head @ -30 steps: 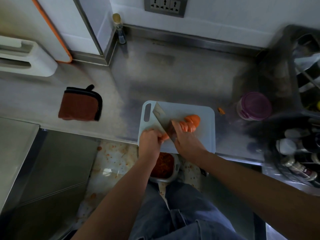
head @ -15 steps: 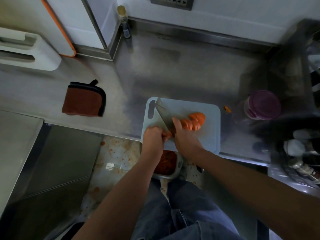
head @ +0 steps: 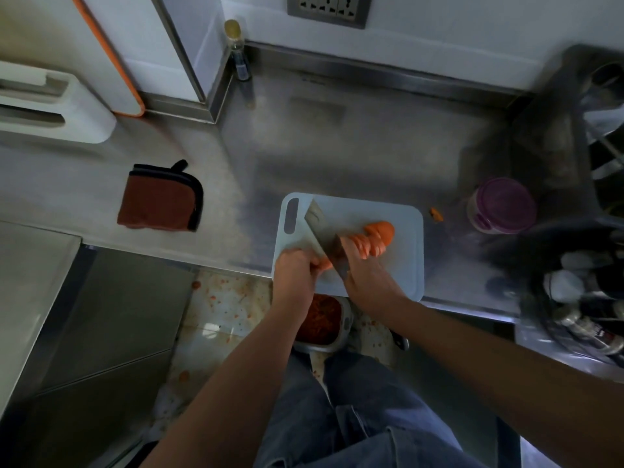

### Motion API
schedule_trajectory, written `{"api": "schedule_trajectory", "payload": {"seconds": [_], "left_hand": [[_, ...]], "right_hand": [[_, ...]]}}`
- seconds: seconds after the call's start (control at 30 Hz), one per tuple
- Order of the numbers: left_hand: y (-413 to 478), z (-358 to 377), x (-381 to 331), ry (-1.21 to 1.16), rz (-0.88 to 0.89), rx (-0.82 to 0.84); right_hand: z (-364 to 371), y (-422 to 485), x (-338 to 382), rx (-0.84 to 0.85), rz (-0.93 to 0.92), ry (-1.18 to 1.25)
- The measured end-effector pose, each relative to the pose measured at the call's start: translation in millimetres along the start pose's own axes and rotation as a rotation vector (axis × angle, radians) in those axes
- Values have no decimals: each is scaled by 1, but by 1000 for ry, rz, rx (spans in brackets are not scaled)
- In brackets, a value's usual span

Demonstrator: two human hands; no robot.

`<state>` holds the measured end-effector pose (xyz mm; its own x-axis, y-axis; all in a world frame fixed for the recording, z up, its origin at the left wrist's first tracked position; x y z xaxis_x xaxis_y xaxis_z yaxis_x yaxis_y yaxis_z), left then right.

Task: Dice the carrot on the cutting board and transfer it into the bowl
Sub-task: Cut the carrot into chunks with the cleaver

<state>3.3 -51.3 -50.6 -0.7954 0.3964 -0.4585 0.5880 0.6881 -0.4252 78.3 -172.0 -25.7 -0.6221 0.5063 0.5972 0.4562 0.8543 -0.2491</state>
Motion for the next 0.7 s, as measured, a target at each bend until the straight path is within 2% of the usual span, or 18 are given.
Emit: {"api": "schedule_trajectory", "payload": {"seconds": [0.2,0.47,0.7], "left_hand": [[3,3,2,-3,-4,56],[3,4,6,-75,23,-1],[3,3,4,-89,25,-14]], "right_hand": [[-3,3,1,-3,29,-13],[3,6,-4,1,-23,-39],[13,13,3,-1,53,-23]]}}
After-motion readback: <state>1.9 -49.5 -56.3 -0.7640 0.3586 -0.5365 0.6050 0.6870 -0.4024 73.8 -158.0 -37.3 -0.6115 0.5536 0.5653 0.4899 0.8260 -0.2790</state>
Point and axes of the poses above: each hand's wrist, its own y-axis towards the middle knuckle, its own z-axis out of the palm, x = y × z, the point moved 3 cm from there along y, towards the middle knuckle, and after that the axes turned 14 degrees about -z, right-handed, at the moved point
